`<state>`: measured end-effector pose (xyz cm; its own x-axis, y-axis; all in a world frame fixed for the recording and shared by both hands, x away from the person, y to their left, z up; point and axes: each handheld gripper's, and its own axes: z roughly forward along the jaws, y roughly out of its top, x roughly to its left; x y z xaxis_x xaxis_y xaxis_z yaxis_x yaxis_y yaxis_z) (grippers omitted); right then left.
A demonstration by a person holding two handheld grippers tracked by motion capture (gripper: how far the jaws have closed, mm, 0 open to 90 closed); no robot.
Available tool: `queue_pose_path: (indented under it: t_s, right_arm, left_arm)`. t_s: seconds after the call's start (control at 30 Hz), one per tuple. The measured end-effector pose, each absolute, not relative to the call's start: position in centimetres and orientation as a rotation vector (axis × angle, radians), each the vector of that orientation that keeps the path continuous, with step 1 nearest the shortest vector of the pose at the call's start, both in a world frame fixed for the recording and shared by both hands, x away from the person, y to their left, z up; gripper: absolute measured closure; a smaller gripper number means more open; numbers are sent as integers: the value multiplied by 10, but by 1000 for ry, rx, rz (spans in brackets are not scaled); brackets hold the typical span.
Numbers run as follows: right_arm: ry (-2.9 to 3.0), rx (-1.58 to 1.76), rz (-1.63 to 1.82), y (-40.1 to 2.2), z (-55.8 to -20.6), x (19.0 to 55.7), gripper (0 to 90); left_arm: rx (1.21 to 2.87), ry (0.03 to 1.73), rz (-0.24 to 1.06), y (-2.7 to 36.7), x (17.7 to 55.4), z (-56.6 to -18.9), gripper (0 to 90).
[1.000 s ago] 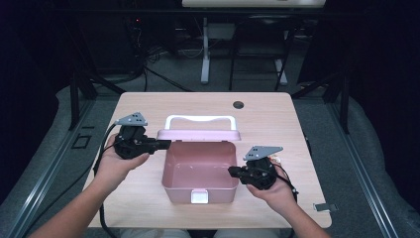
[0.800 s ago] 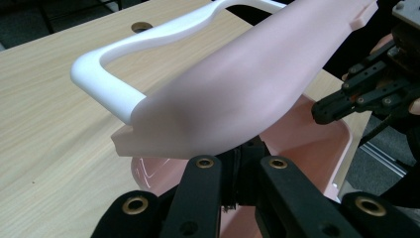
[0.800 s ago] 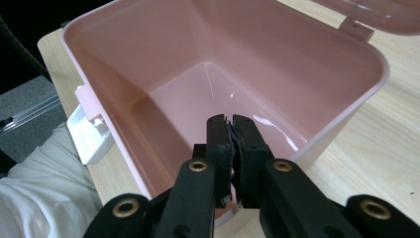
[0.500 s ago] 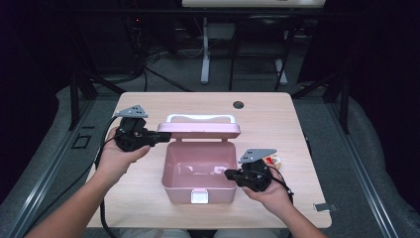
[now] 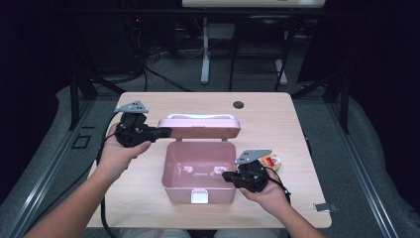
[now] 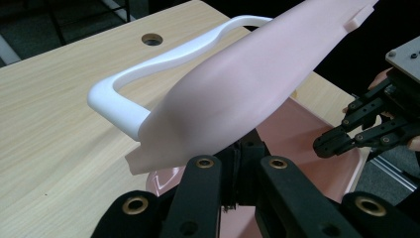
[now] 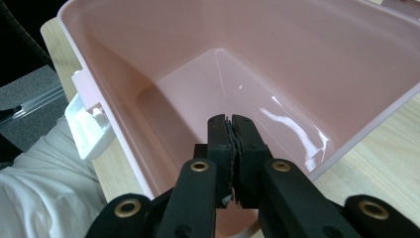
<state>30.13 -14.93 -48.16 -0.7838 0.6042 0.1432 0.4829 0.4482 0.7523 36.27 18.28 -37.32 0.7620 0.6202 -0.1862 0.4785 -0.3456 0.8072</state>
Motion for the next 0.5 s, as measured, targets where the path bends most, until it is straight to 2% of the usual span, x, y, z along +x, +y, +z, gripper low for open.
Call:
queue_pose_path:
  t_s: [0.5]
  right_arm:
    - [2545,973,1248,-150,-485,302,874]
  left_arm:
    - [2006,835,192,182,369,-370,900]
